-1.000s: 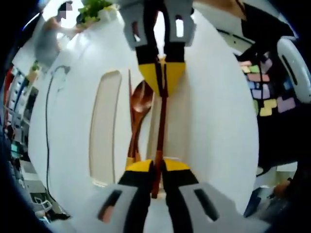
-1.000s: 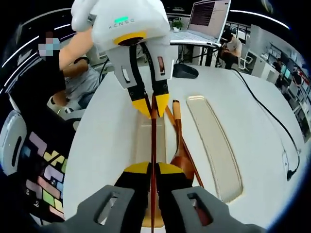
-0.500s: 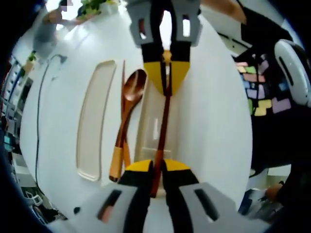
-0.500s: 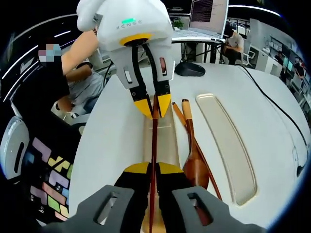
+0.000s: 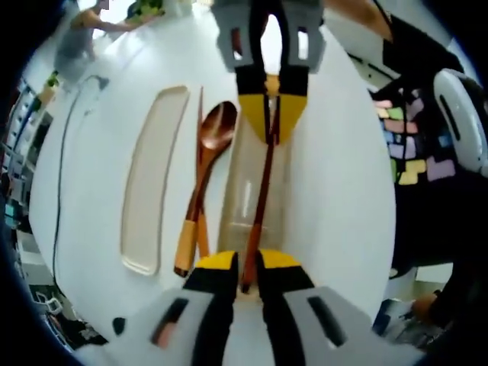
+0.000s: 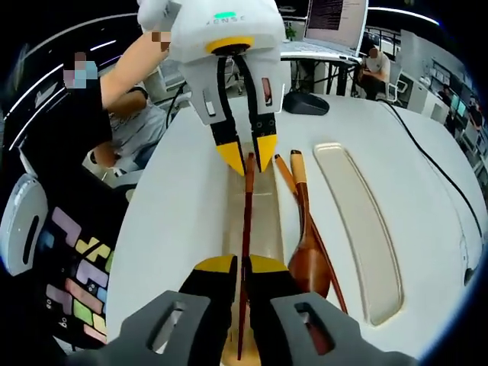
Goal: Arrange the utensils inside the cutlery case until each visible utensil rests in its matching compartment.
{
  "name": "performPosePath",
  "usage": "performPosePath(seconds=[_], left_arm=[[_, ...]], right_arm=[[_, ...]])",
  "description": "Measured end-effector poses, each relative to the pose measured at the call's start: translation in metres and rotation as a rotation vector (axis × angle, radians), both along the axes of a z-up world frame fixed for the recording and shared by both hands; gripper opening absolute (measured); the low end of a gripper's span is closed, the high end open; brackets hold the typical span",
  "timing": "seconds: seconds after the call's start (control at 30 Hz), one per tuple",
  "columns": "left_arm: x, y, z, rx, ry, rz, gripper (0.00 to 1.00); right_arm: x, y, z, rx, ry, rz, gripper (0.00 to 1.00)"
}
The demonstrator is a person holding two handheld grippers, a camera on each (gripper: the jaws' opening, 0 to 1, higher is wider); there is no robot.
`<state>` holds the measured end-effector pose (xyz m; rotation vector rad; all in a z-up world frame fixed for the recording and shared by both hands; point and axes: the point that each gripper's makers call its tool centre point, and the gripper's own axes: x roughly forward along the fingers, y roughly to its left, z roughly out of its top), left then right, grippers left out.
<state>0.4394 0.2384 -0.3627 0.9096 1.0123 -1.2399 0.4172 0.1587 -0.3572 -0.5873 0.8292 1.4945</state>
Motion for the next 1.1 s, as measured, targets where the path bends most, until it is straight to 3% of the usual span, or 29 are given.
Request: performPosePath(seconds=[0.13,0.33,0.5,0.73,0.93,1.1], left_arm=[[0.002,-0.002,0.009,-0.011,-0.023,0.003,0.1],[0.022,-0.007,0.019,-0.026,-0.083,0.023,0.1],[0.048,-0.008,0.015,0.01,-0.128,0.048,0.15],[0.074,-0.014,0.009,0.032,-0.134,0.101,0.15],[0.077,-0.021,-0.001,0.063,-0.12,0.108,0.14],[0.077,-0.024,-0.006,0.066,-0.103,0.111,0.14]], right_arm=[[0.0,-0.004,0.008,-0.002,-0.034,0.011,0.06],[0.035,-0.019,0.026,0.003,-0.113,-0.052,0.06],[0.064,-0.03,0.016,-0.062,-0.188,-0.075,0.07],[0.081,-0.033,0.007,-0.111,-0.222,-0.063,0.08],[0.083,-0.045,-0.007,-0.208,-0.197,-0.05,0.08],[0.085,-0.05,-0.009,-0.237,-0.21,-0.029,0.08]])
